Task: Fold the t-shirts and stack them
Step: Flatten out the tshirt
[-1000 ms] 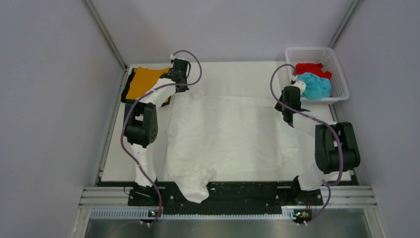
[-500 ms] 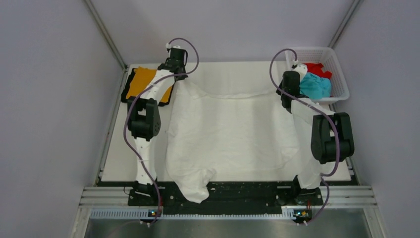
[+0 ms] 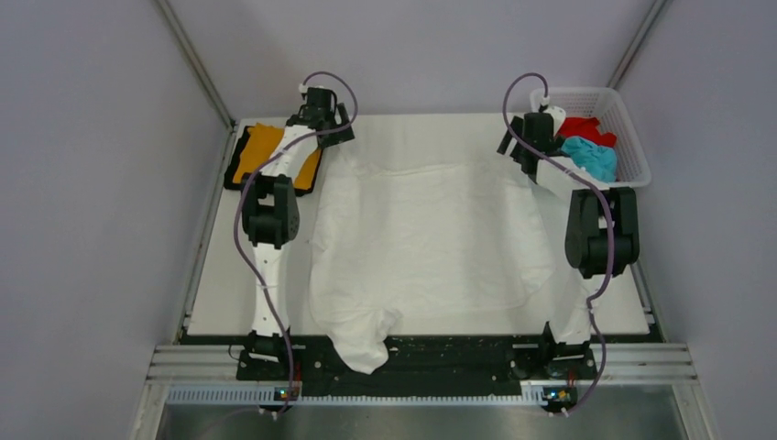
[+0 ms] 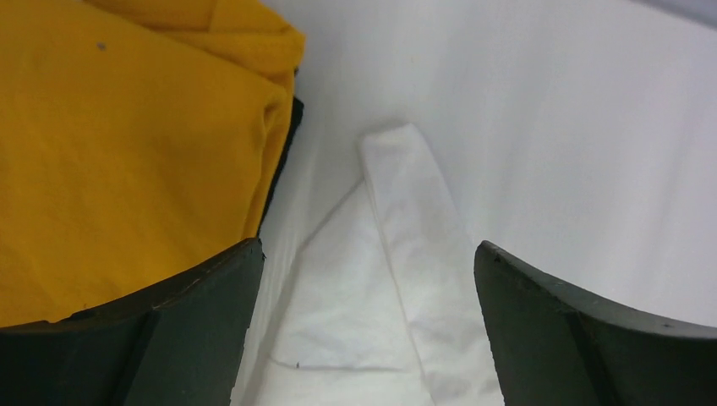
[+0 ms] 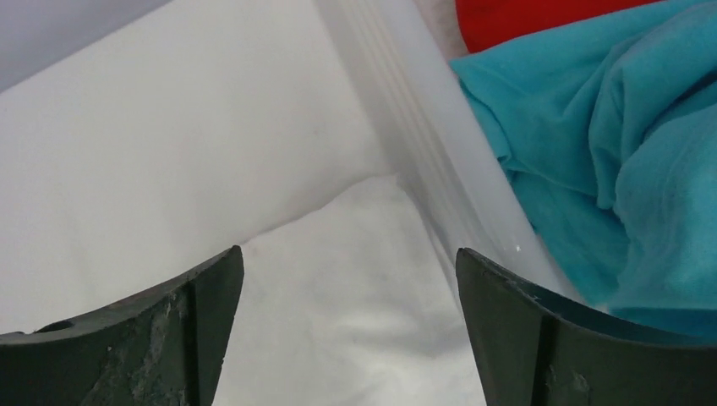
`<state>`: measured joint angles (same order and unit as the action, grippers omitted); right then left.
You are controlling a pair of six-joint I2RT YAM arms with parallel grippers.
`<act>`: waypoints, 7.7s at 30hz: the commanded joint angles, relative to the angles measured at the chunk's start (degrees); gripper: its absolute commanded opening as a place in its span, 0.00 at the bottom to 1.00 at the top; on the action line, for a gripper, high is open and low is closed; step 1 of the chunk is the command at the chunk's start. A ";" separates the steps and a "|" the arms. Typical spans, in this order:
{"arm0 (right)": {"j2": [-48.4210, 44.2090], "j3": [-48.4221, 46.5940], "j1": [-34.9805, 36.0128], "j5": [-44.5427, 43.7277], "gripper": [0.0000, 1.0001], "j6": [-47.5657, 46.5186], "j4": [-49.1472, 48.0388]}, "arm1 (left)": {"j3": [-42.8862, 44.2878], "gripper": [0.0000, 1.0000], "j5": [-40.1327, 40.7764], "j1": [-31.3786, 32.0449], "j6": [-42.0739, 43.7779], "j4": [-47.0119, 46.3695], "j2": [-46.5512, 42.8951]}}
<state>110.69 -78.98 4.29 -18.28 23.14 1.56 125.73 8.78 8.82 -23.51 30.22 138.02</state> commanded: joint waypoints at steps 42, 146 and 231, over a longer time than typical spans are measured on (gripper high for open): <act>-2.82 15.56 8.44 14.24 0.99 -5.03 -1.65 | -22.46 0.96 -26.58 4.27 -25.38 -22.34 -5.83; -13.48 20.29 6.18 4.48 0.99 -0.01 18.37 | -53.12 0.00 -0.37 5.22 -12.29 4.62 -31.99; -6.72 19.55 5.07 3.67 0.99 -0.11 20.49 | -44.78 0.16 3.46 0.08 -10.88 9.20 -29.44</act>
<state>100.57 -59.70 10.37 -13.19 22.74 20.03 78.54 8.23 13.50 -36.77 38.59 108.90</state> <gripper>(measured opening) 0.986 0.111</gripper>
